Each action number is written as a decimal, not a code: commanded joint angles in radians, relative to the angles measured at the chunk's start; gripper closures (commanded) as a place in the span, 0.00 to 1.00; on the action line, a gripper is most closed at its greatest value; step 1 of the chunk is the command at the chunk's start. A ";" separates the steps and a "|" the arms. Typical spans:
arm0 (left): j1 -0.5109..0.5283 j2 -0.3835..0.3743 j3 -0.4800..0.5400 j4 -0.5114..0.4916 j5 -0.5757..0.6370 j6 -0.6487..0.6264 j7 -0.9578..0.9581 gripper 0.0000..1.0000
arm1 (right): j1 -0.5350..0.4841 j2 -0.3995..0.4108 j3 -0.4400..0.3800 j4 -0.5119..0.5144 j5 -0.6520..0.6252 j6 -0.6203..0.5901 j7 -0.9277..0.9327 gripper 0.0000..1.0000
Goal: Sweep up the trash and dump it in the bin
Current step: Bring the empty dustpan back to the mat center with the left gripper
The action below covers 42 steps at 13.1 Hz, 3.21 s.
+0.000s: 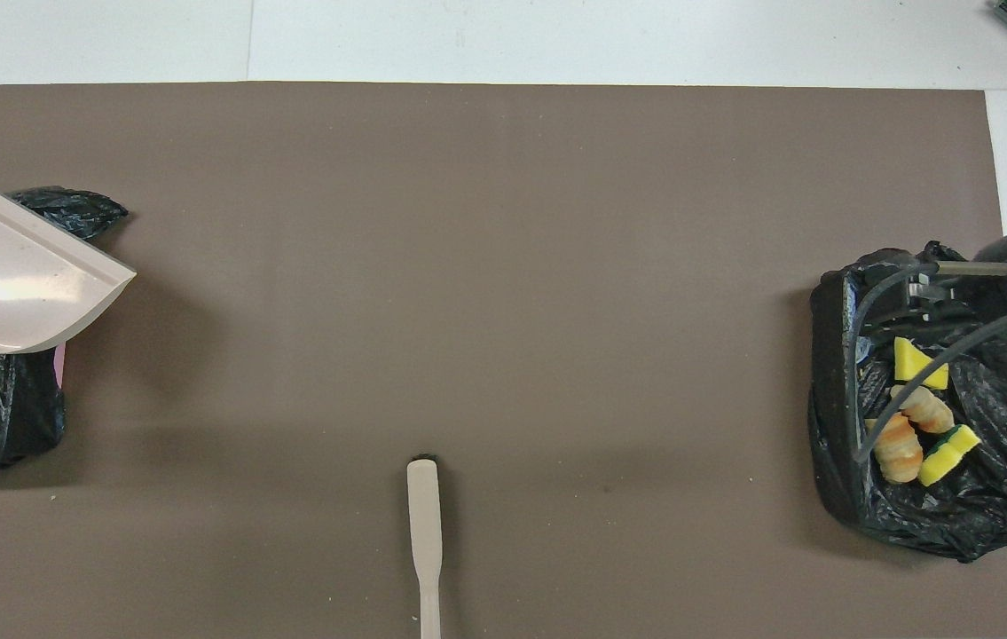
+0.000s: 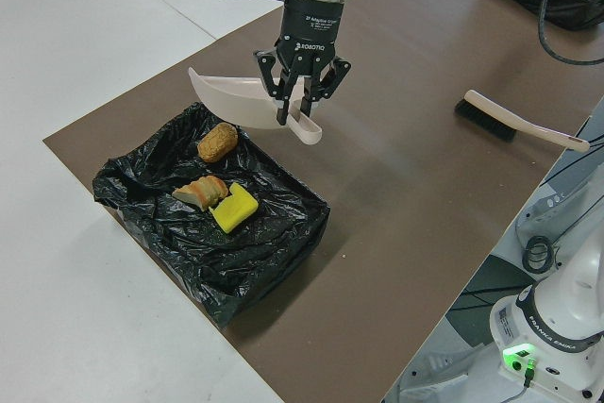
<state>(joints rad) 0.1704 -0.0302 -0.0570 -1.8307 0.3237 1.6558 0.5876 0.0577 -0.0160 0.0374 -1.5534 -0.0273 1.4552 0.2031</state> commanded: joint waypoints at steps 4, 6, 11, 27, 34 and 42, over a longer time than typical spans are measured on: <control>-0.185 -0.027 0.005 -0.009 -0.234 -0.037 -0.386 1.00 | -0.006 -0.001 -0.002 -0.002 0.000 0.004 -0.005 0.00; -0.282 -0.008 0.005 -0.010 -0.253 -0.022 -0.530 1.00 | -0.010 -0.001 -0.002 -0.004 0.004 0.004 -0.002 0.00; -0.485 0.027 0.003 -0.021 -0.316 0.076 -0.842 1.00 | -0.007 -0.002 -0.002 -0.004 0.003 0.002 -0.004 0.00; -0.755 0.369 0.005 -0.012 -0.376 0.503 -1.157 0.99 | -0.039 -0.005 -0.002 -0.013 0.004 0.001 -0.005 0.00; -0.642 0.303 0.014 0.004 -0.376 0.492 -1.135 0.00 | -0.039 -0.007 -0.002 -0.016 0.004 -0.004 -0.005 0.00; -0.410 0.302 0.014 0.187 -0.374 0.316 -0.890 0.00 | -0.048 -0.015 -0.002 -0.028 0.004 -0.004 -0.005 0.00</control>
<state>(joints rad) -0.2944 0.2717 -0.0330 -1.7052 -0.0382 2.0605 -0.3888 0.0250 -0.0158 0.0320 -1.5650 -0.0281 1.4552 0.2031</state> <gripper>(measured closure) 0.000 0.000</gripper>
